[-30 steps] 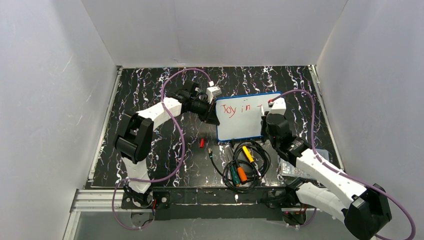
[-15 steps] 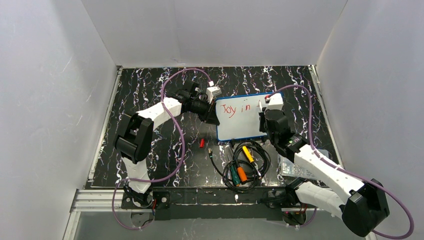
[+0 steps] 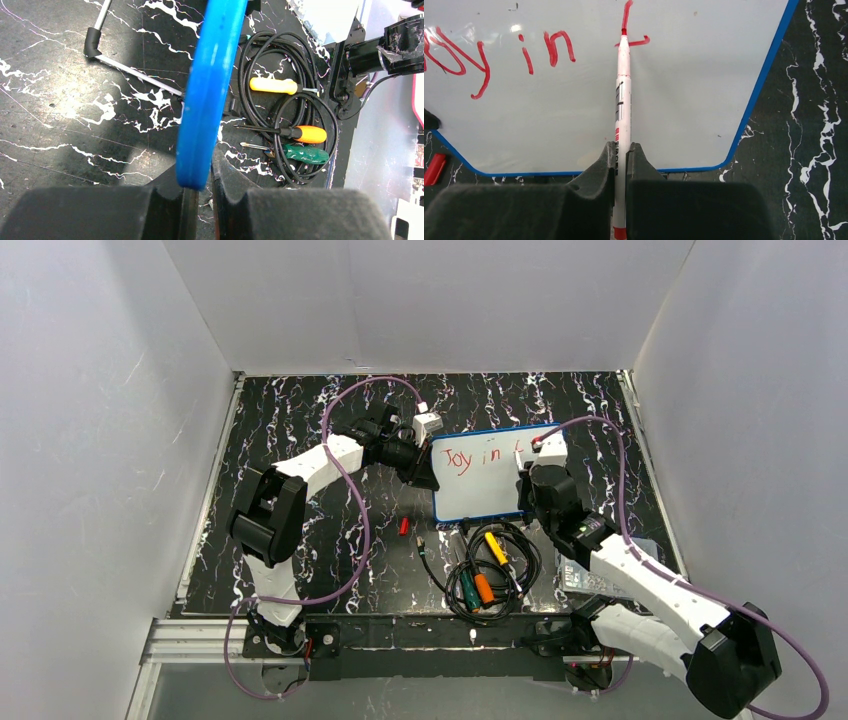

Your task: Write a sentence on the whiteboard

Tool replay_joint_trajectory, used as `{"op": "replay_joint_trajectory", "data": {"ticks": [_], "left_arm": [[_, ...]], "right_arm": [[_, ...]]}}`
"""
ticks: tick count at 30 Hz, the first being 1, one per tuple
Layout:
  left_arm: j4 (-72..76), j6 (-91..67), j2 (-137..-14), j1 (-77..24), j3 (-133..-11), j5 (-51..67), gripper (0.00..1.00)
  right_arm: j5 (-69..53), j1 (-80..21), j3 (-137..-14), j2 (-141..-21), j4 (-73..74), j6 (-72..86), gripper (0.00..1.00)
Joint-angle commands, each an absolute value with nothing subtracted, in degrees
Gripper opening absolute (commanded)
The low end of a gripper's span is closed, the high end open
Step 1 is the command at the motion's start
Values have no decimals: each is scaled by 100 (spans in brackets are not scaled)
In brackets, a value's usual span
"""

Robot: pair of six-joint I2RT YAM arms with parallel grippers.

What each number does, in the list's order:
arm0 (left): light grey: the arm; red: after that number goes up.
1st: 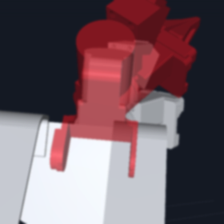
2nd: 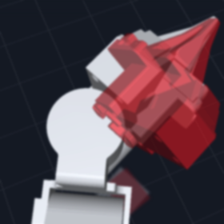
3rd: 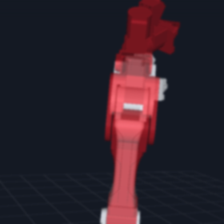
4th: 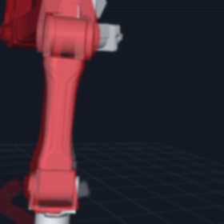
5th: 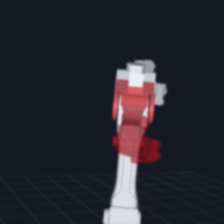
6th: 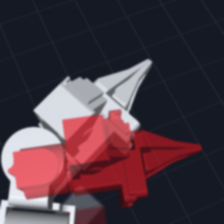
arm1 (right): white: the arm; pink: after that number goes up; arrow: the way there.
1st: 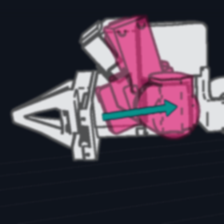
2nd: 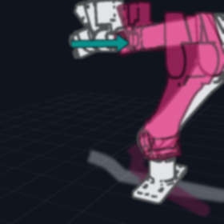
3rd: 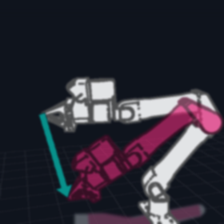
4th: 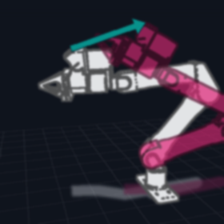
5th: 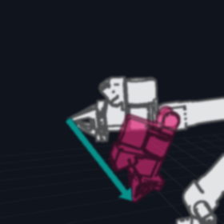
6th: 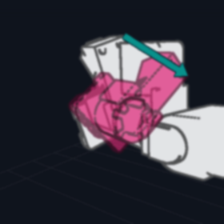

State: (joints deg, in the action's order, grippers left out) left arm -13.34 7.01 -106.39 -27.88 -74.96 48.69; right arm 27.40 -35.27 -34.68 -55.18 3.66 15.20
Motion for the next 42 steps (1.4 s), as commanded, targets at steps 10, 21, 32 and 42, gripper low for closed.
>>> {"op": "replay_joint_trajectory", "data": {"ticks": [10,21,32,42], "left_arm": [[-1494,867,-10321,-2795,-7635,4737,0],[-1503,887,-10318,-2795,-7635,4746,0],[-1512,895,-10312,-2795,-7637,4738,0],[-1512,891,-10325,-2796,-7635,4737,0]], "right_arm": [[2429,-3494,-3179,-5184,688,1946,1],[2988,-3498,-3585,-5046,790,1641,1],[3164,-3441,-3946,-5233,327,1090,1],[2475,-2961,-3807,-5250,53,922,1]]}}
